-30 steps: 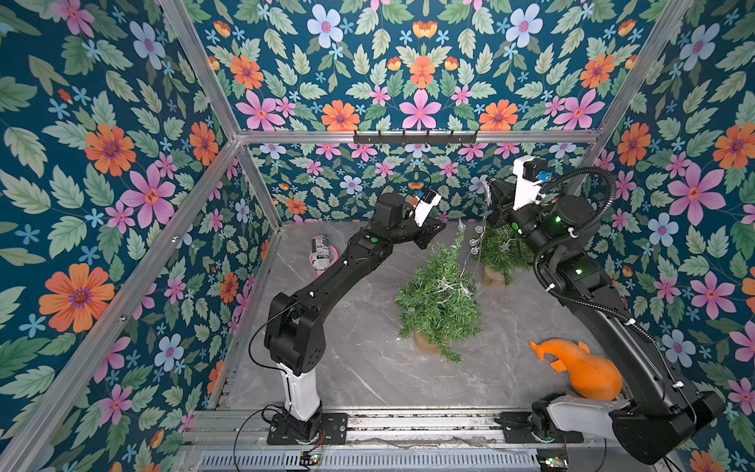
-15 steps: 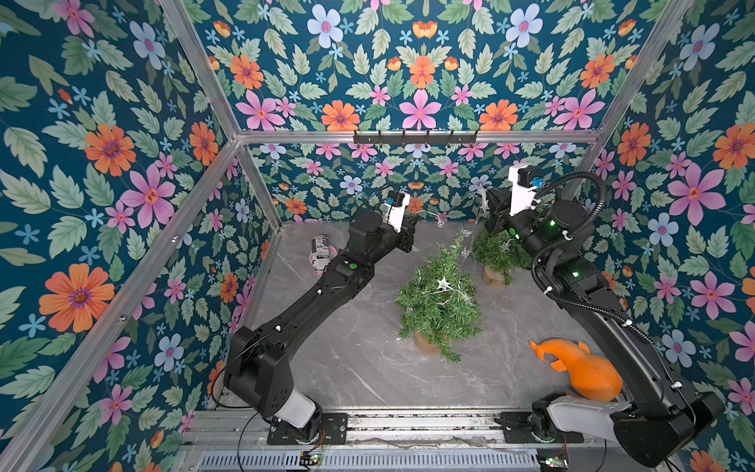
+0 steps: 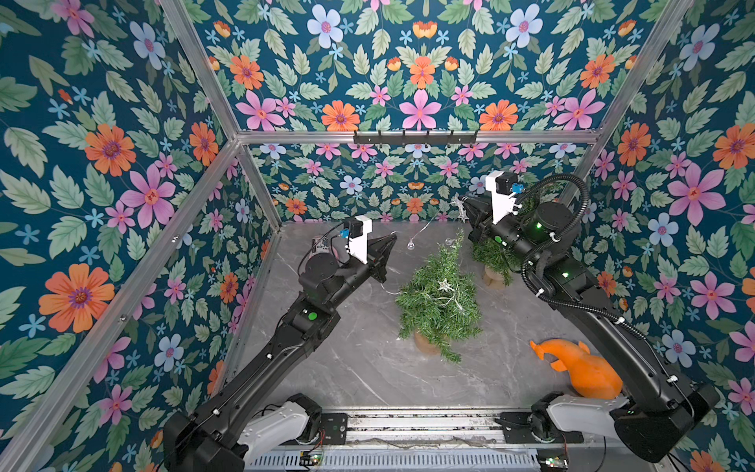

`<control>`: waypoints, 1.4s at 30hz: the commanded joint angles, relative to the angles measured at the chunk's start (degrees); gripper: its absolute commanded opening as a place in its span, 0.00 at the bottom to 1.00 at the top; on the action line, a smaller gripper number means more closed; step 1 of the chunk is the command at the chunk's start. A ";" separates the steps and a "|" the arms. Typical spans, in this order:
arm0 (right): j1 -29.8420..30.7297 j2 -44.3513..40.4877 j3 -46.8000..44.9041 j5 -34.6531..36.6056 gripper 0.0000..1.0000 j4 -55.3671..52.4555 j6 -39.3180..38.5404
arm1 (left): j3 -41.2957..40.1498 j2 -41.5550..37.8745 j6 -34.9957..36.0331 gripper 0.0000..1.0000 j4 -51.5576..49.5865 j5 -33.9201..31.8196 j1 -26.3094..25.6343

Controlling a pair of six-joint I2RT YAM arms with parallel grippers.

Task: Wrap string light around the christmas tree
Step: Wrap the light string around the Christmas tree.

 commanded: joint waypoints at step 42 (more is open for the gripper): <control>2.57 -25.15 -22.14 12.01 0.02 0.04 -3.71 | 5.17 12.91 5.91 0.66 3.12 -3.14 -28.03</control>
